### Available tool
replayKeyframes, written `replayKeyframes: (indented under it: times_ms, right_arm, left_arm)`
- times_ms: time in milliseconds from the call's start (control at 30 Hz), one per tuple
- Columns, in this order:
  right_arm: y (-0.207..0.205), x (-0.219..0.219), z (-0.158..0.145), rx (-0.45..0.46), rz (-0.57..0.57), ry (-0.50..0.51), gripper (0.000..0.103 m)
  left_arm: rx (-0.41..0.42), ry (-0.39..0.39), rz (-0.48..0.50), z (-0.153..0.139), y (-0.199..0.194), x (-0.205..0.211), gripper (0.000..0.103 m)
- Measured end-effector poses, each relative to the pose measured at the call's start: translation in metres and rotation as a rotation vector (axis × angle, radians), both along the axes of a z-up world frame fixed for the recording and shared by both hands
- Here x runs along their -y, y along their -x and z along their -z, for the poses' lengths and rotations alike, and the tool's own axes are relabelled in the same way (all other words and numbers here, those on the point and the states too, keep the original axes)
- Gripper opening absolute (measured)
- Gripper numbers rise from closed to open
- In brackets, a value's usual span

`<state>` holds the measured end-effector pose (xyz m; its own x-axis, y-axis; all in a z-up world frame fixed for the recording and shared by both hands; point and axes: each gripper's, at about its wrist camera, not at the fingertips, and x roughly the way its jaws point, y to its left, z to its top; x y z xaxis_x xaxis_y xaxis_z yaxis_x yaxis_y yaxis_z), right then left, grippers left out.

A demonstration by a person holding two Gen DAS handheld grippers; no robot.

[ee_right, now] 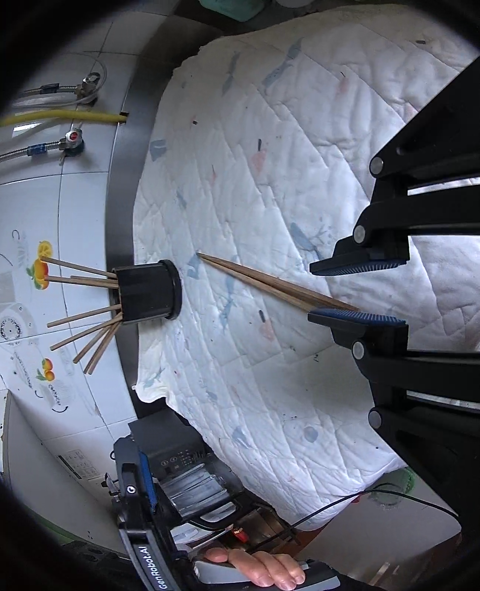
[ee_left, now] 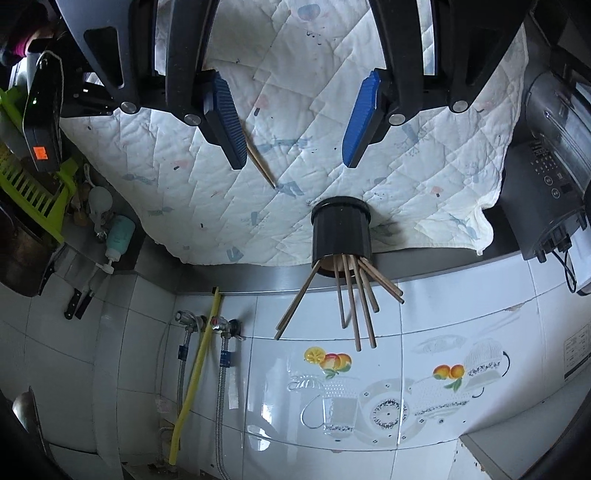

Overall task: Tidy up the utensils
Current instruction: 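Withdraw both tools from the holder back over the last loose chopsticks, then close the left gripper on one chopstick end while the right gripper grasps the other chopstick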

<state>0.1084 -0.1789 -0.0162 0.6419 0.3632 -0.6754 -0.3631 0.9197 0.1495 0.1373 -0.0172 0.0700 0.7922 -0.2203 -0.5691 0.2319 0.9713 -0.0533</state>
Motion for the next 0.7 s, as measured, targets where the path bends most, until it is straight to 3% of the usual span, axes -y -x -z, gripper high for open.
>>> replayKeyframes:
  times_ms: [367,700]
  right_arm:
    - [0.006,-0.015,0.030,-0.031,-0.036,0.038,0.021]
    - [0.001,-0.027,0.039,0.021,-0.039,0.109,0.021]
  left_arm:
    - [-0.039,-0.010,-0.027,0.025,0.008,-0.007,0.058]
    - [-0.123,0.004,-0.011,0.067,0.015,-0.002,0.058]
